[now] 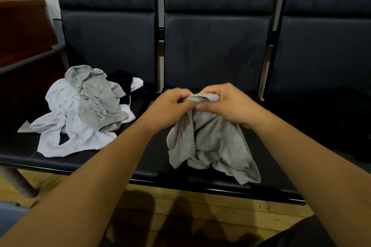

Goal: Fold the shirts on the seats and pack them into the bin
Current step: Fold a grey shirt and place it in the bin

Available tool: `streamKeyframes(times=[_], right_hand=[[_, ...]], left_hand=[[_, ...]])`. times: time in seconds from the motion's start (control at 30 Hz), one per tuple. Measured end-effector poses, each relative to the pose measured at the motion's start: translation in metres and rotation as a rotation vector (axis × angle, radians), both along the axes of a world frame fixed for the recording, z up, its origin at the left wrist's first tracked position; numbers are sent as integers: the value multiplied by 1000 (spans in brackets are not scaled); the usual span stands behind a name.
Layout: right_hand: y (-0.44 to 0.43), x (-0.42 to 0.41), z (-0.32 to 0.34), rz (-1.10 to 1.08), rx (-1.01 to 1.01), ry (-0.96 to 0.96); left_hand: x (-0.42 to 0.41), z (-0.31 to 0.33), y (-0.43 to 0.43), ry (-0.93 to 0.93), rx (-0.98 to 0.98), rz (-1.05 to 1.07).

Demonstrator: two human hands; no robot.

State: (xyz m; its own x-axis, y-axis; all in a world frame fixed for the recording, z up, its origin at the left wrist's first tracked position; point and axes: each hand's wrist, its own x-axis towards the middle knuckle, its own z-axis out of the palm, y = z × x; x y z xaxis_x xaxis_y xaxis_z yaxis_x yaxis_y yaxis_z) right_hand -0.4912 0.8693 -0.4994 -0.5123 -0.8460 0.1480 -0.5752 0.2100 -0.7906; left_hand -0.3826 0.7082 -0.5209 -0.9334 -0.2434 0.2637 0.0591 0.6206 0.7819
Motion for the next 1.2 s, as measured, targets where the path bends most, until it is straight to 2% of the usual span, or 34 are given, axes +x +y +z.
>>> streamKeyframes(times=[0.07,0.1,0.2,0.23,0.3,0.37,0.43,0.47,0.57,0.63,0.83,0.97,1.03,1.1,1.13,1.2], right_hand=[[3,-5,4,-36,-48,-35],[5,-7,6,-23,-59,-71],[13,-12,7,5,-113,-219],[14,-14,6,-15,-146,-256],[17,-17,5,-122,-249,-339],[20,-23,7,-276,-408,-484],[27,-34,9,-378,-540,-587],[31,-40,9,-395,-551,-595],[40,-51,4,-331,-428,-569],[41,-51,1,-263,-327,-535],[26,-18,2,109,114,-489],[-1,18,-6,271,262,-442],[-11,28,-11,222,262,-366],[-15,32,-14,167,214,-390],[-15,33,-14,136,149,-459],[-14,32,-9,28,-76,-719]], left_hand=[[1,3,-5,52,65,20],[2,4,-8,21,117,-32],[8,0,-9,-251,288,-286],[9,-3,-10,-347,322,-313],[10,-8,-18,-464,328,-286],[13,-11,-31,-505,217,-212],[17,-12,-41,-450,195,-82],[18,-11,-45,-370,305,-32],[16,0,-48,-80,747,24],[14,9,-47,0,861,69],[18,22,-29,-80,970,-16],[16,21,-20,-211,939,-91],[14,16,-19,-246,926,-78],[11,10,-21,-207,958,2],[10,5,-23,-178,990,25],[11,-4,-27,-152,1025,3]])
